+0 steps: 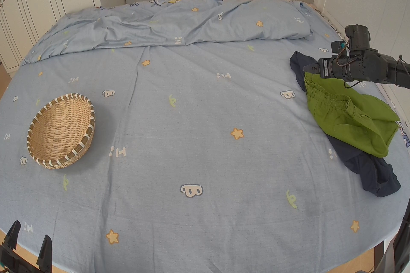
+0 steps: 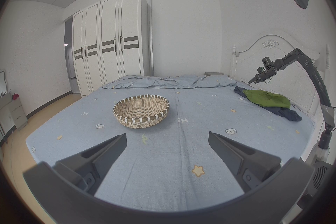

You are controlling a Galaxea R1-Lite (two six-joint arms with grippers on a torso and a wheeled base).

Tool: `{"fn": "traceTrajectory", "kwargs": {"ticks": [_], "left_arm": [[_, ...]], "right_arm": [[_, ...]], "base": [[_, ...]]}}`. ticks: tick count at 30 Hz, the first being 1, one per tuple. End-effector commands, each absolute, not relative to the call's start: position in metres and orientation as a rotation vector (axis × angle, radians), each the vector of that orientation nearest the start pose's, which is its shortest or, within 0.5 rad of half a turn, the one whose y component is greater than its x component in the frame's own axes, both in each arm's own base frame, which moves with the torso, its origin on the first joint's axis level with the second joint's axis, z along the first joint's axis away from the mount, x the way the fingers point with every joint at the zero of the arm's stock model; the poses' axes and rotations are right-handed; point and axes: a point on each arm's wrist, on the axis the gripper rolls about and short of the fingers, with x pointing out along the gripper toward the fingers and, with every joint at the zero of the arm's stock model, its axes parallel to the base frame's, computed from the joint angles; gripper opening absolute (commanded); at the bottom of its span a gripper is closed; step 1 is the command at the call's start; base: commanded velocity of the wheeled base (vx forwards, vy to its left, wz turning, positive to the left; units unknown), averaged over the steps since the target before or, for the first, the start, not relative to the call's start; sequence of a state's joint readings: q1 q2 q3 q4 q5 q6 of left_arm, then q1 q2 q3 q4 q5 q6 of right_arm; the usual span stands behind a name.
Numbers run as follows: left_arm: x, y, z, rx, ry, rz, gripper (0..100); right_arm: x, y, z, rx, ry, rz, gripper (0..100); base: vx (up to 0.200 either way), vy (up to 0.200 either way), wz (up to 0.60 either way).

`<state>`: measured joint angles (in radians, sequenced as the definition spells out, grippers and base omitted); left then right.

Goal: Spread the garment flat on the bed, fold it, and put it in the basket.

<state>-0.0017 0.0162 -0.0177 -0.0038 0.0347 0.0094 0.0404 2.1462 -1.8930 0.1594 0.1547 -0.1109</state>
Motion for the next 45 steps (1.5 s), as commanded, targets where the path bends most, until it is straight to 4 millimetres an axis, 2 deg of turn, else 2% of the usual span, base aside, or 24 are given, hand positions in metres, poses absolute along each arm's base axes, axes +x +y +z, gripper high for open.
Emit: {"fn": "traceTrajectory", "kwargs": {"ticks": [1, 2, 6, 14, 24, 37, 38, 45], "left_arm": [[-0.023, 0.001, 0.076, 0.009, -0.004, 0.034, 100], [-0.023, 0.001, 0.076, 0.009, -0.004, 0.034, 100], [-0.023, 0.001, 0.076, 0.009, -0.004, 0.034, 100], [-0.023, 0.001, 0.076, 0.009, -0.004, 0.034, 100], [-0.023, 0.001, 0.076, 0.009, -0.004, 0.034, 100], [-0.023, 0.001, 0.076, 0.009, -0.004, 0.034, 100], [-0.023, 0.001, 0.076, 0.009, -0.004, 0.034, 100], [-0.023, 0.001, 0.076, 0.009, -0.004, 0.034, 100]], "right_arm": [[0.435, 0.019, 0.250, -0.088, 0.384, 0.211, 100], [0.445, 0.017, 0.234, -0.084, 0.418, 0.208, 100], [0.460, 0.012, 0.212, -0.080, 0.449, 0.196, 100], [0.473, 0.009, 0.194, -0.077, 0.477, 0.190, 100], [0.488, 0.015, 0.164, -0.077, 0.529, 0.203, 100], [0.495, 0.015, 0.164, -0.079, 0.508, 0.199, 100], [0.495, 0.014, 0.164, -0.079, 0.508, 0.197, 0], [0.494, 0.012, 0.158, -0.079, 0.533, 0.196, 0]], "base": [[0.000, 0.000, 0.00], [0.000, 0.000, 0.00], [0.000, 0.000, 0.00], [0.000, 0.000, 0.00], [0.000, 0.000, 0.00], [0.000, 0.000, 0.00], [0.000, 0.000, 0.00], [0.000, 0.000, 0.00]]}}
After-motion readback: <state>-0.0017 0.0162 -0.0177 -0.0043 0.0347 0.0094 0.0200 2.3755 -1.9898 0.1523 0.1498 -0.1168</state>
